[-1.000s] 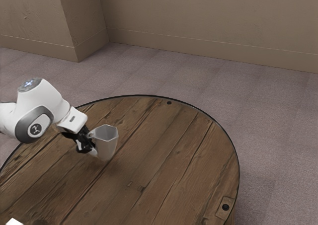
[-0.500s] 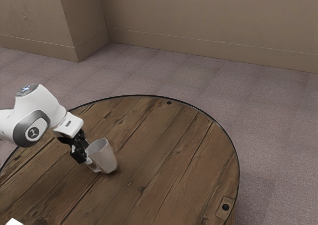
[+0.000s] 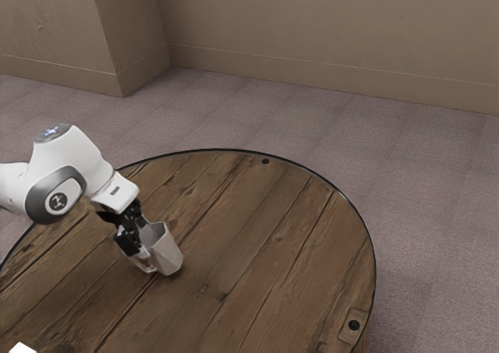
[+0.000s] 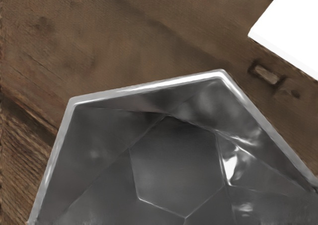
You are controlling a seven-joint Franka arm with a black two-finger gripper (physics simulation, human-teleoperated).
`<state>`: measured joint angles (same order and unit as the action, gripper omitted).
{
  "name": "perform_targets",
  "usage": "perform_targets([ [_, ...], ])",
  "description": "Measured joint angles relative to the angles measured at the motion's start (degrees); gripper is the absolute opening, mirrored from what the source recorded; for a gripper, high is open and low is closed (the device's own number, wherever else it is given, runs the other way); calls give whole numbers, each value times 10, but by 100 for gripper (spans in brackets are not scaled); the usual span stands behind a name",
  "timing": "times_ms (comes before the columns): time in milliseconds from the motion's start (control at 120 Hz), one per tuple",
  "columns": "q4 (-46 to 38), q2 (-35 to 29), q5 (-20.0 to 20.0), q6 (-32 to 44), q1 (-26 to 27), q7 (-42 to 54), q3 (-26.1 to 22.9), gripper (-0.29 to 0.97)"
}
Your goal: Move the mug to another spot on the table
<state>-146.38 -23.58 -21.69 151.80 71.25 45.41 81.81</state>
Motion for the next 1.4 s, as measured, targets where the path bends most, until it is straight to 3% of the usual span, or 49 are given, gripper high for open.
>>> perform_targets([
  [100, 8, -3, -1, -2, -1, 1, -7, 67],
  [250, 14, -11, -13, -6, -50, 3, -67, 68],
  [417, 56, -20, -31, -25, -60, 3, -89, 68],
  [675, 244, 14, -62, -148, 15, -23, -96, 68],
  [900, 363, 108, -73, -272, 26, -88, -97, 68],
  [967, 377, 116, -73, -301, 33, -110, -98, 68],
  [1117, 504, 121, -76, -386, 69, -159, -103, 68],
  [1400, 528, 118, -77, -447, 65, -228, -95, 68],
])
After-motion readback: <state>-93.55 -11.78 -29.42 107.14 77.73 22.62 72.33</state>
